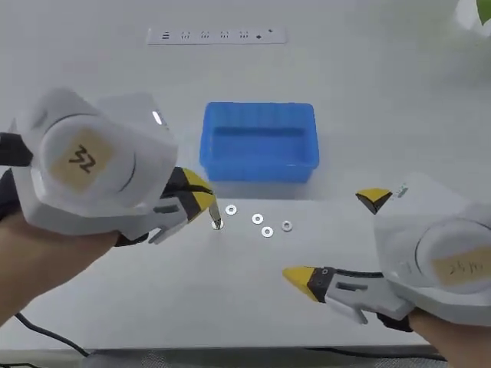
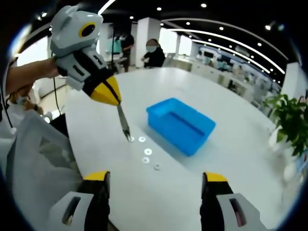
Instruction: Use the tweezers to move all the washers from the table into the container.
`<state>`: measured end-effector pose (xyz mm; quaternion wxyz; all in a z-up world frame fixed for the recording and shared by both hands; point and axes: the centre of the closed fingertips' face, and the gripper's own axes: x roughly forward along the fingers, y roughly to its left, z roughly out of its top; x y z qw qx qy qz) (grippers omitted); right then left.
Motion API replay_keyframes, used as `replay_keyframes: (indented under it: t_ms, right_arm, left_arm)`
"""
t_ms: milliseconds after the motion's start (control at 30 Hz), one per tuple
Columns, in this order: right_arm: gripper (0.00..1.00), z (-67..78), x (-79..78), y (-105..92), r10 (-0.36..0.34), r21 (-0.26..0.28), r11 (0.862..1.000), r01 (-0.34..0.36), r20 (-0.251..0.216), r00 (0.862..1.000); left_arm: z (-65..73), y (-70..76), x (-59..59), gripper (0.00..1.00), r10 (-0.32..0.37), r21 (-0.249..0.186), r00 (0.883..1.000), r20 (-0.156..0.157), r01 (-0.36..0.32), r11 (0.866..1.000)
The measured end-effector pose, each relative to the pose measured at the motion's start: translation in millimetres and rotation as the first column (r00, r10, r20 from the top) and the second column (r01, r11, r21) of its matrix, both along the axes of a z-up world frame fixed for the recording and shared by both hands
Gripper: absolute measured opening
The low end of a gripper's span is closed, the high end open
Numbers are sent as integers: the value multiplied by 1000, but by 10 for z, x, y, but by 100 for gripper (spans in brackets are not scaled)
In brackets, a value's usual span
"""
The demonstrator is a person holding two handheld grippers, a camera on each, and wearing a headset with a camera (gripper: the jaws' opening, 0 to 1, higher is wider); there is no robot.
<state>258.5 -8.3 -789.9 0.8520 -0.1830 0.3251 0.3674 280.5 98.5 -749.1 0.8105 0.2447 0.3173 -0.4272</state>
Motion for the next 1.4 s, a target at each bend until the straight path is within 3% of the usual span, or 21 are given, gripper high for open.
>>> replay_keyframes:
  t_ms: [200,300,333,400,467,567,600,633,700,800,867,900,933,1033,1100,1267,1400]
  right_arm:
    - [76,-15,23,139,56,12,998,-56,-7,998]
    - [62,33,-1,419,155,121,982,-148,-50,987]
    - [54,54,-11,555,207,179,965,-190,-77,975]
    - [43,62,18,681,264,208,948,-240,-95,960]
    - [36,90,98,842,333,231,921,-313,-53,942]
    - [26,7,152,951,405,225,897,-380,-75,911]
    - [22,-18,167,989,440,221,882,-416,-73,895]
    - [19,-39,192,1001,447,210,880,-425,-70,892]
    - [16,-72,240,1044,472,197,869,-454,-54,880]
    - [12,-77,201,1147,534,237,830,-506,-74,842]
    - [14,-79,182,1185,557,242,815,-526,-78,827]
    - [14,-76,155,1219,581,249,798,-548,-79,810]
    - [14,-83,166,1230,578,246,801,-546,-82,812]
    - [12,-88,169,1276,604,243,783,-573,-74,794]
    - [7,-150,169,1289,631,220,766,-604,-77,772]
    - [7,-164,178,1289,637,246,760,-602,-98,765]
    - [6,-148,166,1283,639,215,760,-614,-74,765]
  left_arm:
    - [-16,-37,-22,0,-14,-5,1000,-10,14,1000]
    - [-13,-39,-15,0,-18,-6,1000,-14,18,1000]
    - [-12,-38,-11,0,-20,-5,1000,-13,20,1000]
    - [-11,-41,-9,0,-24,-6,1000,-15,24,1000]
    - [-10,-39,-8,0,-27,-4,1000,-14,27,1000]
    - [-11,-37,-9,0,-33,-5,999,-17,33,999]
    - [-12,-34,-9,0,-34,-4,999,-17,34,999]
    - [-12,-34,-9,0,-36,-7,999,-21,35,999]
    - [-12,-33,-11,0,-38,-8,999,-21,37,999]
    - [-16,-32,-8,0,-43,-8,999,-24,43,999]
    - [-19,-31,-6,0,-46,-6,999,-25,46,999]
    - [-19,-30,-7,0,-49,-3,998,-27,48,999]
    - [-20,-31,-8,0,-51,-1,998,-26,51,999]
    - [-25,-35,-9,0,-60,3,998,-30,60,998]
    - [-29,-37,-4,0,-67,9,997,-28,67,998]
    - [-31,-27,-3,0,-68,27,997,-30,69,997]
    - [-19,-40,-12,0,-78,40,997,-23,79,996]
